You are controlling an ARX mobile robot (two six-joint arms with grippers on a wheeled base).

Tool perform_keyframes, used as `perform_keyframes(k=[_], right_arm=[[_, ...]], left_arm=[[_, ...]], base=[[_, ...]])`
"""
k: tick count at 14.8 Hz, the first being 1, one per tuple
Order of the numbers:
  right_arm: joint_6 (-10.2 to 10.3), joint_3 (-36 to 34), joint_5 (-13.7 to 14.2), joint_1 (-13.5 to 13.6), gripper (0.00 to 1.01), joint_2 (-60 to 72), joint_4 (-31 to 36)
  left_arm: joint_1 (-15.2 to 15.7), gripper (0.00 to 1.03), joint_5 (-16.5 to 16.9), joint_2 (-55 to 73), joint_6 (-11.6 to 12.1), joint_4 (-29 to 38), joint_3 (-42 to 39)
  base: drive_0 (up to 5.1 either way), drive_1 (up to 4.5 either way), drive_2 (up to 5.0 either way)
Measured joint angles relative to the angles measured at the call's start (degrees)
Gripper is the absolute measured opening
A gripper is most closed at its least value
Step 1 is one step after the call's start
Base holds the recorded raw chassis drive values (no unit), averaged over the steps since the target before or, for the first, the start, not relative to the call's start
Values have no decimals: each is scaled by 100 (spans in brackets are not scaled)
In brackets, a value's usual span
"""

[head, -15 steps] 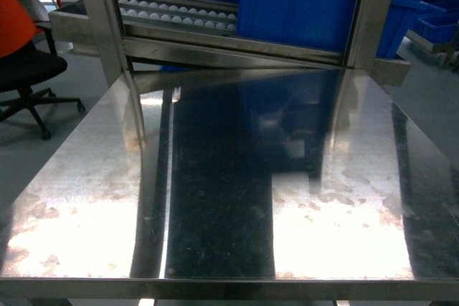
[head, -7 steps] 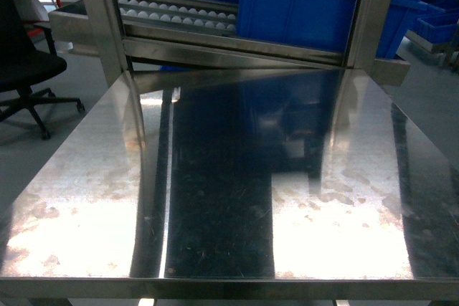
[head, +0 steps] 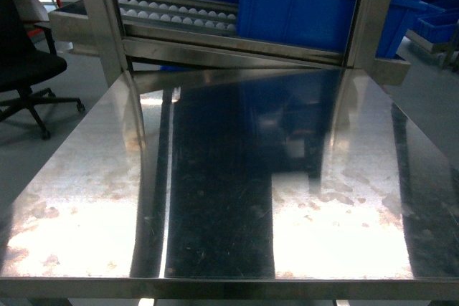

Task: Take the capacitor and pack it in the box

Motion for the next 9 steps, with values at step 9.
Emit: perform_keyframes(k=[9], right_arm=[[0,0,0,0,98,0,-2]], left_arm=[[367,44,295,-1200,13,-734,-348]], base=[[0,0,0]])
